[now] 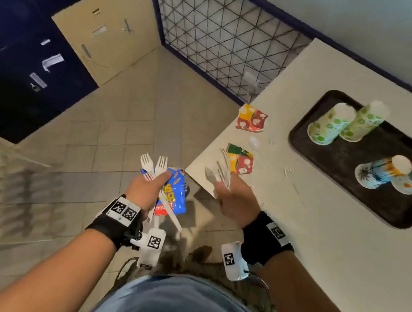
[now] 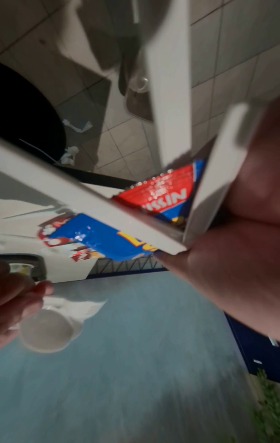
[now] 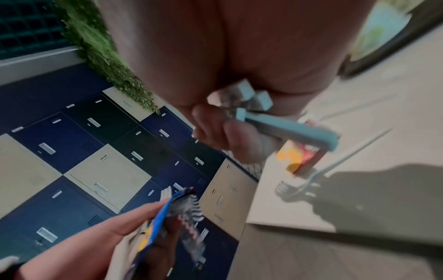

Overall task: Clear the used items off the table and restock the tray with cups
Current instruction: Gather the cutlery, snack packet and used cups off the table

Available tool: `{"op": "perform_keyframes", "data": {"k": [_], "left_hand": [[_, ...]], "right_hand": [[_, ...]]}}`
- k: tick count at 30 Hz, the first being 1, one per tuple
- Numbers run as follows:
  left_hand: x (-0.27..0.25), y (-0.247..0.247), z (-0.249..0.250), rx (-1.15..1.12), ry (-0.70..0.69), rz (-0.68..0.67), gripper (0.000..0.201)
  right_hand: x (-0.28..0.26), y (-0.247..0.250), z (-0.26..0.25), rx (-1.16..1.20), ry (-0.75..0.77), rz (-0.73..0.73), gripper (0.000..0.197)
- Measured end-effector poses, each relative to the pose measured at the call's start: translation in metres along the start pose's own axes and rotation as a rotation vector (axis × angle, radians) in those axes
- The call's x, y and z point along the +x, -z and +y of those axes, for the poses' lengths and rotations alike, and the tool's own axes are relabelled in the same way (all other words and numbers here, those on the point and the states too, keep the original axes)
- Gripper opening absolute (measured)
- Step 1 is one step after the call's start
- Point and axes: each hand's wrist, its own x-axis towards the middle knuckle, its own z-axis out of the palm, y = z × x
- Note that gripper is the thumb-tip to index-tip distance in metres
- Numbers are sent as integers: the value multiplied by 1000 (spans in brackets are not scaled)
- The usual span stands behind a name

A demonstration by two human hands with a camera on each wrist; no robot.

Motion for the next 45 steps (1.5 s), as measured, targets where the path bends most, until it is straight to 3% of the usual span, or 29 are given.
{"op": "perform_keyframes", "data": {"k": [1, 2, 4, 7, 8, 10, 13, 16, 19, 24, 28, 32, 36, 40, 45], "left_hand": [[12, 16, 1, -22, 14, 35, 26], [22, 30, 2, -39, 31, 59, 28], [43, 53, -2, -51, 80, 89, 35], [78, 68, -12, -136, 128, 90, 22], [98, 69, -23, -175, 147, 60, 25], [171, 69, -78, -194, 202, 13, 50], [173, 67, -54, -62, 280, 94, 59], [216, 55, -78, 111, 376, 48, 60], [271, 35, -112, 211, 439, -24, 66], [362, 2, -178, 328, 489, -28, 81], [420, -18, -228, 312, 533, -32, 77], [455, -32, -255, 96, 581, -44, 65], [477, -37, -274, -221, 600, -58, 58], [470, -30, -267, -306, 581, -11, 47], [439, -19, -251, -373, 551, 0, 49]], "right_hand": [[14, -22, -10, -52, 27, -75, 29], [25, -40, -26, 2, -63, -158, 24], [41, -73, -50, -41, -40, -85, 26], [66, -115, -62, -11, -120, -156, 36], [76, -127, -61, 5, -176, -174, 33], [98, -150, -55, -37, -291, -214, 25], [135, -178, -34, -78, -394, -259, 28], [175, -207, 0, -142, -409, -274, 8], [221, -241, 46, -179, -427, -274, 38], [289, -279, 108, -219, -461, -269, 40], [332, -306, 157, -301, -454, -293, 42], [364, -321, 189, -315, -422, -372, 32], [378, -327, 198, -284, -372, -341, 32], [372, -329, 195, -276, -389, -289, 39], [340, -316, 173, -248, -369, -269, 35]]}}
